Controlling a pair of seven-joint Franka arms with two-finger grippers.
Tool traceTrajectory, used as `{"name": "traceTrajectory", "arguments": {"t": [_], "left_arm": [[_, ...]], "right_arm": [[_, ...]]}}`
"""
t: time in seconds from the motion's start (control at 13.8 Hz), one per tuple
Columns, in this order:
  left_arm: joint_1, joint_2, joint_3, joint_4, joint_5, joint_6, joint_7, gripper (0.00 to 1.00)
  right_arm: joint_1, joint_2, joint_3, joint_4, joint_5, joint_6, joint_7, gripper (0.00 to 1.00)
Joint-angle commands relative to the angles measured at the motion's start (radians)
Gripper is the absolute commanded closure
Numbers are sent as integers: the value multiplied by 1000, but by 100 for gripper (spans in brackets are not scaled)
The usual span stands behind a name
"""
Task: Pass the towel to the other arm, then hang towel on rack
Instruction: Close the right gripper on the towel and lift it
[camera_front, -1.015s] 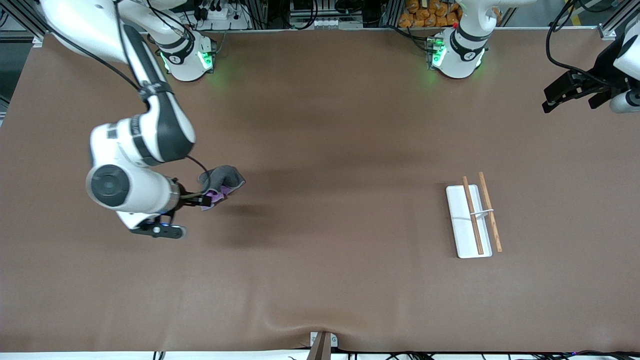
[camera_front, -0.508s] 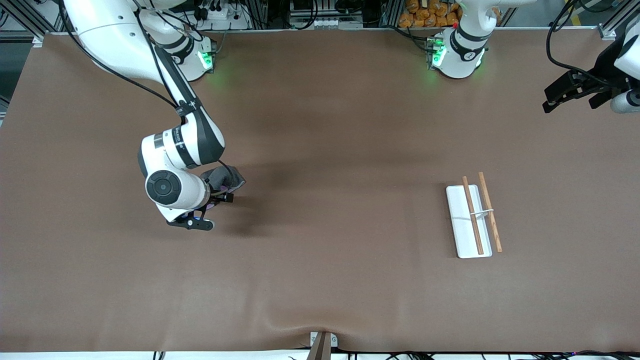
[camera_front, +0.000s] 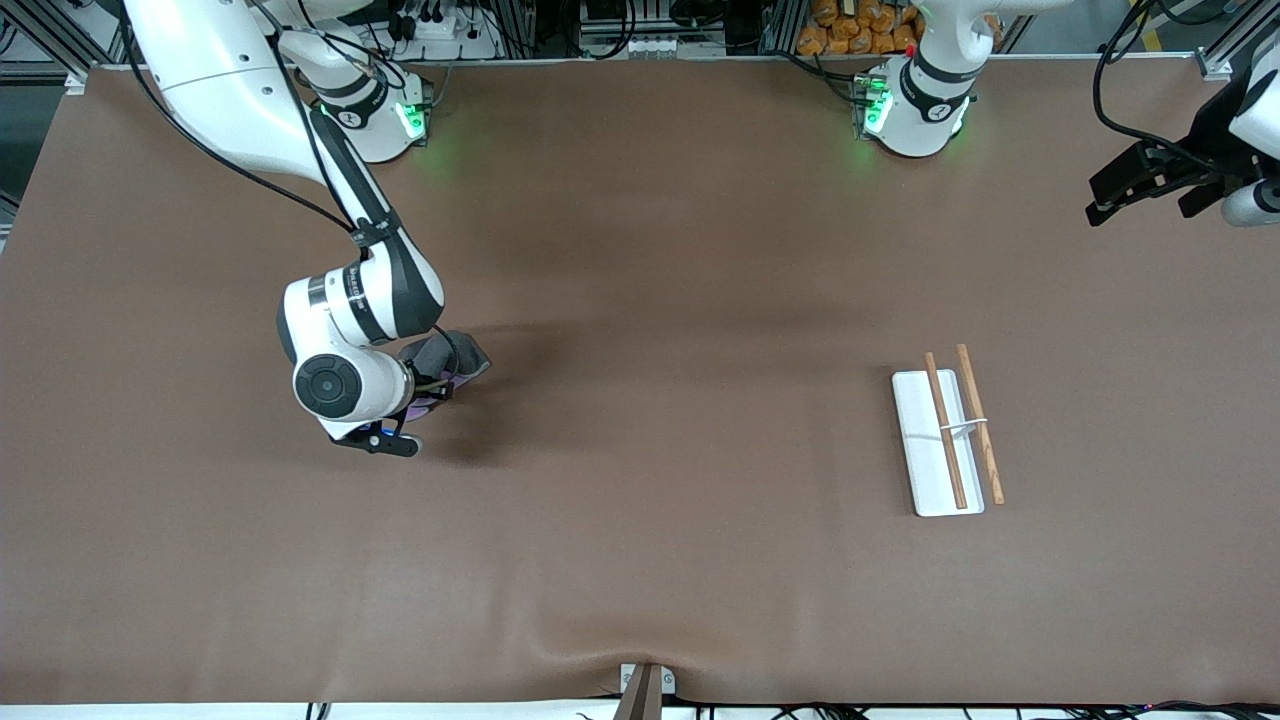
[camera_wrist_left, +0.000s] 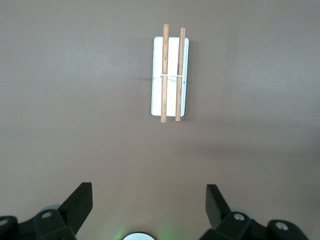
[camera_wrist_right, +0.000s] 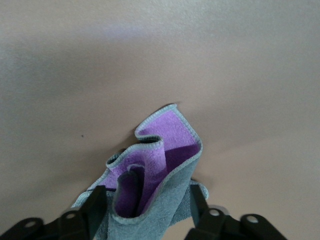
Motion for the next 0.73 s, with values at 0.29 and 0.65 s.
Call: {"name": "traceTrajectory", "arguments": {"t": [0.29,0.65], "left_arm": [[-2,1,-1,14,-7,-4,20,0],[1,-1,-1,14,-7,-7,21,0]], "right_arm": [[3,-1,11,-7,-9,-5,95,60],[3,0,13,-6,-7,-7,95,78]]}}
